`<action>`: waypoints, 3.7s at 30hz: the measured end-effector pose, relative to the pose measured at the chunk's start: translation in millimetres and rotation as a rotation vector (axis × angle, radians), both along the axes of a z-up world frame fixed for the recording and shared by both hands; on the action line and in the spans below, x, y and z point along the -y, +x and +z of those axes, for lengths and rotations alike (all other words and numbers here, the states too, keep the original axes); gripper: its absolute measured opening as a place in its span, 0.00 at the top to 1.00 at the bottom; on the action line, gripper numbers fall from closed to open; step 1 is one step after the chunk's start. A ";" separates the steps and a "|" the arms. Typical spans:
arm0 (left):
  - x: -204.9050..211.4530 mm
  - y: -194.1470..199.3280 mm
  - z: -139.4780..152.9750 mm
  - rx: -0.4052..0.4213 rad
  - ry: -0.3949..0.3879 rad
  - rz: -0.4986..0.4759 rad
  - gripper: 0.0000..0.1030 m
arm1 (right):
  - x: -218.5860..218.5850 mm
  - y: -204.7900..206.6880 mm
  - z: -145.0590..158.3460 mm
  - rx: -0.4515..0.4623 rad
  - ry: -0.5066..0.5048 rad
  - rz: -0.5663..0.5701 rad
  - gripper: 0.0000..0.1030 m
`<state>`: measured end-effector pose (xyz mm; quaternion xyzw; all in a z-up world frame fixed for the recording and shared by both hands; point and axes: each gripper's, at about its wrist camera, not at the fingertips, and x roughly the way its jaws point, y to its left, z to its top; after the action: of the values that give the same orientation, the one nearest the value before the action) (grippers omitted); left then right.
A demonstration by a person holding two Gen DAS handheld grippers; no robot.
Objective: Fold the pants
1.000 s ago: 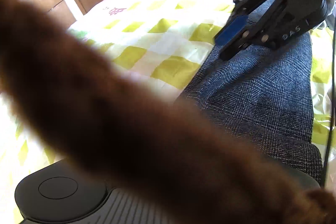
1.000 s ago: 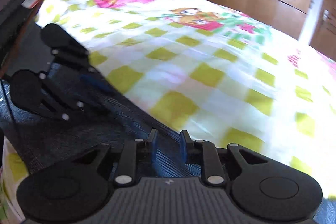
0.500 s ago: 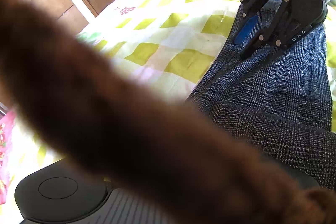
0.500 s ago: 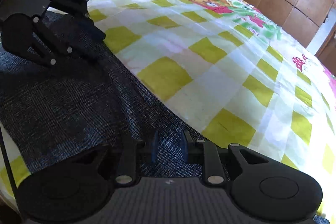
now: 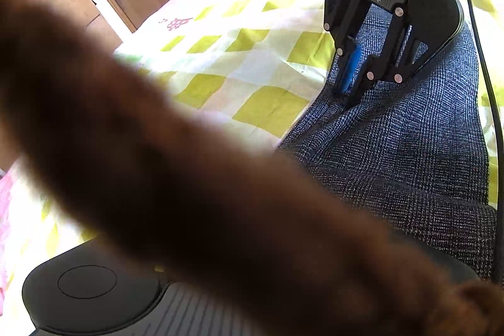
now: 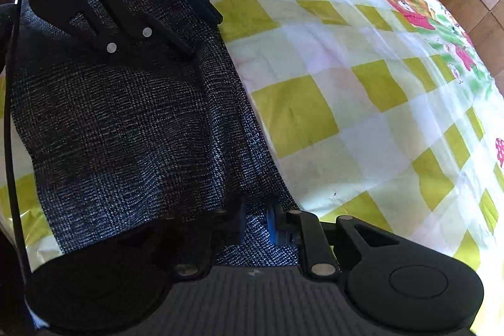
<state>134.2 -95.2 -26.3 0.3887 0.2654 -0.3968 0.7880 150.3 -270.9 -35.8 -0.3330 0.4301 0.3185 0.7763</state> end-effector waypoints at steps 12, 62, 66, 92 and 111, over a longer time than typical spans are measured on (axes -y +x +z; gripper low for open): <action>-1.4 3.8 6.7 0.043 -0.046 0.042 0.66 | 22.6 3.3 26.8 0.188 0.102 -0.292 0.83; 143.8 -79.3 -20.1 -0.133 -0.268 -0.006 0.58 | 272.5 -199.2 23.1 0.561 1.126 -1.775 0.77; 156.8 -86.9 -22.6 -0.075 -0.284 0.018 0.57 | 271.1 -190.9 11.8 0.476 0.918 -1.800 0.77; 104.6 -73.6 -21.4 -0.137 -0.269 0.157 0.50 | 268.4 -187.6 -11.9 0.483 1.176 -1.818 0.75; -147.4 -84.3 36.5 0.024 -0.234 0.576 0.49 | -131.4 -96.9 79.9 0.353 0.604 -0.457 0.76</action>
<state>50.0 52.2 10.2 0.2089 0.3079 -0.1802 0.9105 53.4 -139.6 44.1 -0.0358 0.2407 0.1877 0.9516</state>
